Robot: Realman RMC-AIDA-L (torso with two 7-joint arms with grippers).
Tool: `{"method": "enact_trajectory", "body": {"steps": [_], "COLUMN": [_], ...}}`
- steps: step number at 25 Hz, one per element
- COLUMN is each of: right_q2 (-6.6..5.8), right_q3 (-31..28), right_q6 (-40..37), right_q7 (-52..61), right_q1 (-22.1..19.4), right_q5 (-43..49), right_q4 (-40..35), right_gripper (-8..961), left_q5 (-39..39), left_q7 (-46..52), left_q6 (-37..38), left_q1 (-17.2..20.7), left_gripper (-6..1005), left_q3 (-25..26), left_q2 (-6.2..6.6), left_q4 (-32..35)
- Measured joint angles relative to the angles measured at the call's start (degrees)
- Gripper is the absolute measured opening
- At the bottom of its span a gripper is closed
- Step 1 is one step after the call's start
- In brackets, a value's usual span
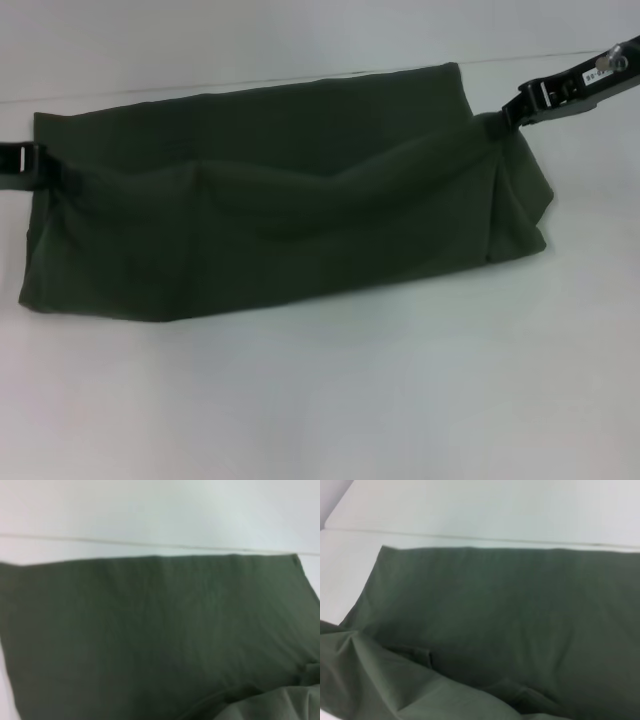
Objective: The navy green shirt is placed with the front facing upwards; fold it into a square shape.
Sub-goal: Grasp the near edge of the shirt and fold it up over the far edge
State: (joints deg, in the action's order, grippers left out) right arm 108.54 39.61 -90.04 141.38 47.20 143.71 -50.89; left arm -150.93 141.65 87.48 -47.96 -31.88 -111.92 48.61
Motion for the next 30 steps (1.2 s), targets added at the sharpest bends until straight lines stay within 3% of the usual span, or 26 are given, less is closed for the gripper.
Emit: {"method": "enact_trajectory", "body": {"steps": [22,27,30], "right_q2": [0.46,1.27,2.0], "right_q3": [-0.3,-0.3,-0.3], "right_q6": [12.1,15.8,18.0], "right_q7": [1.3,1.2,0.9], "right_q1": [0.1,-0.5,-0.8], "right_q5": [-3.9,-4.4,-4.5], "right_q4": [-0.1,0.2,0.3], "right_gripper": [7,7,7], "left_q5": [0.9,2.6,3.1], "left_q7": [2.1,1.2,0.2], "left_q6": [-11.4,-15.7,-20.3], "left_q1": [-1.7,-2.2,-2.2], "left_gripper": [71,71,71], "left_q3": [-0.7,-1.8,-3.9], "left_q2": [-1.55,-1.93,-3.0], "left_q4": [0.5,0.4,0.5]}}
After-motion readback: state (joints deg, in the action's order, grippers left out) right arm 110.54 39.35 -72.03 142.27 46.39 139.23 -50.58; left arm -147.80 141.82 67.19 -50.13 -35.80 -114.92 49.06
